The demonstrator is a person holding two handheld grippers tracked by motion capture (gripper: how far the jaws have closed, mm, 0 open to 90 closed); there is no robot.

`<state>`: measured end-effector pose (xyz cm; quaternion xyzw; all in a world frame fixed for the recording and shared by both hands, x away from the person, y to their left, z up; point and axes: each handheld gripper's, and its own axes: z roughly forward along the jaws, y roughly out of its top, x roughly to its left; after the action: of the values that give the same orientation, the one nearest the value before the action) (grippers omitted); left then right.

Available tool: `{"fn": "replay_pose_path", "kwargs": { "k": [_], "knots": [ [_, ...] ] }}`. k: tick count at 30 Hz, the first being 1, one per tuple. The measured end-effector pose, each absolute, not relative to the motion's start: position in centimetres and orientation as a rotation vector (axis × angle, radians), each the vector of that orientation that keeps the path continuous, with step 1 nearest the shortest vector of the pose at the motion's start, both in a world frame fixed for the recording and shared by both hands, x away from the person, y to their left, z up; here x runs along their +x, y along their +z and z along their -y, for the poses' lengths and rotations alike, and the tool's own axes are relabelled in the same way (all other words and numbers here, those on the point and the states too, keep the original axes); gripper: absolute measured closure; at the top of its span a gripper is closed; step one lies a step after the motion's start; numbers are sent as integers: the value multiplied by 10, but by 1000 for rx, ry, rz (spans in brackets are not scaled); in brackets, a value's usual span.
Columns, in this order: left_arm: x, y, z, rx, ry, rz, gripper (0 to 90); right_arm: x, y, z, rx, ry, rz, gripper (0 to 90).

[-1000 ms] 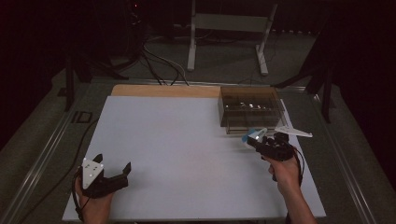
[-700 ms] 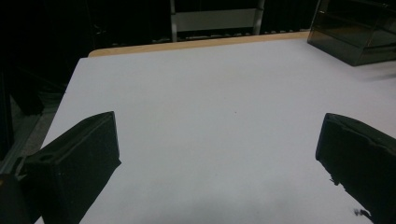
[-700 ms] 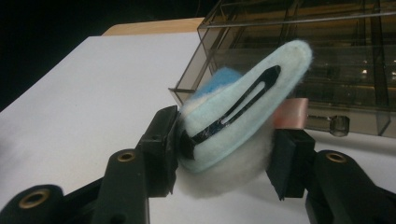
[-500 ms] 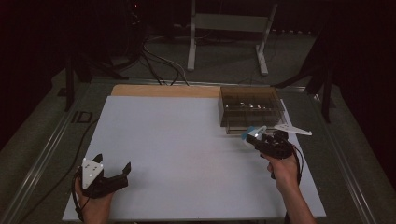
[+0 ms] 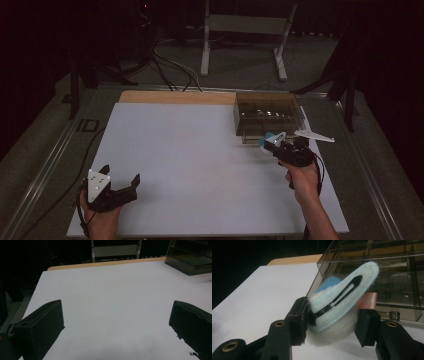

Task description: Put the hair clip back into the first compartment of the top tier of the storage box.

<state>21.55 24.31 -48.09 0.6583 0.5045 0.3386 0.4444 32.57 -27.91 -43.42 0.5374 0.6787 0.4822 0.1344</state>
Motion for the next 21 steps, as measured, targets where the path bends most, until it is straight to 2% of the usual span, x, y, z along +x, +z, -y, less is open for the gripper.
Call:
{"fn": "replay_pose_path", "kwargs": {
  "k": [21],
  "knots": [
    [216, -481, -243, 1632, 838, -1250, 11, 332, -426, 272, 1542, 1408, -1961, 499]
  ]
}}
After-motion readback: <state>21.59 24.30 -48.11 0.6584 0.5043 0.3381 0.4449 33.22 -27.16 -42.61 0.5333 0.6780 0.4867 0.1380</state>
